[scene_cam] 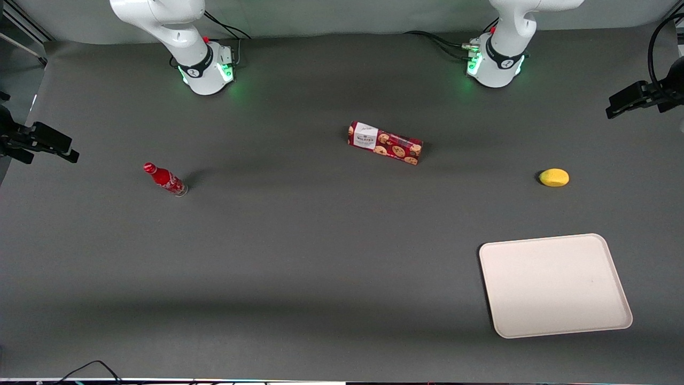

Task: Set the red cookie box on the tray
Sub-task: 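Move the left gripper over the red plaid cookie box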

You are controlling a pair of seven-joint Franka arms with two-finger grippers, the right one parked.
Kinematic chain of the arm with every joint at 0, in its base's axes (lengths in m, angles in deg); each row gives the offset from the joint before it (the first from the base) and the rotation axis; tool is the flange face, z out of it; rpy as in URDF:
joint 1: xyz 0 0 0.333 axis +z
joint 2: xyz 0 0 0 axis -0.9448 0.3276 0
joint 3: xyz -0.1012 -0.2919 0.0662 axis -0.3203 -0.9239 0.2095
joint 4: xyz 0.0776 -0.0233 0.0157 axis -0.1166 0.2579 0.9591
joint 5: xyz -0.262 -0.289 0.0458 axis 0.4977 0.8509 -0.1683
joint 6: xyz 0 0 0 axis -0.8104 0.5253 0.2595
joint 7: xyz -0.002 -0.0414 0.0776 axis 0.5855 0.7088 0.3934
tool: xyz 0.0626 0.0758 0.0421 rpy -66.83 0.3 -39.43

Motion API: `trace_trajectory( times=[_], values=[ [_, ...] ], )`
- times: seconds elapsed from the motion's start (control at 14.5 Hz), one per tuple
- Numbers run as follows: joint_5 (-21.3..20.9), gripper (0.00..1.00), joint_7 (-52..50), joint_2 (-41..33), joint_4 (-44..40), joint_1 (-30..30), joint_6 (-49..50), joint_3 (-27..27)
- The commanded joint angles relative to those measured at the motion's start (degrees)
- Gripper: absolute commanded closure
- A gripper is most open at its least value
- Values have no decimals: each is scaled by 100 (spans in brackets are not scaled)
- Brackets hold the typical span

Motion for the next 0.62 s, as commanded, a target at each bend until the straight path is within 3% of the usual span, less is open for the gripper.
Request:
trace_trajectory(
  times=[0.0,0.34,0.55],
  values=[
    [-119,0,164,143,-246,-48,160,6],
    [-58,0,-46,151,-272,-57,335,-248],
    [56,0,-1797,82,-53,-57,564,-853]
  ],
)
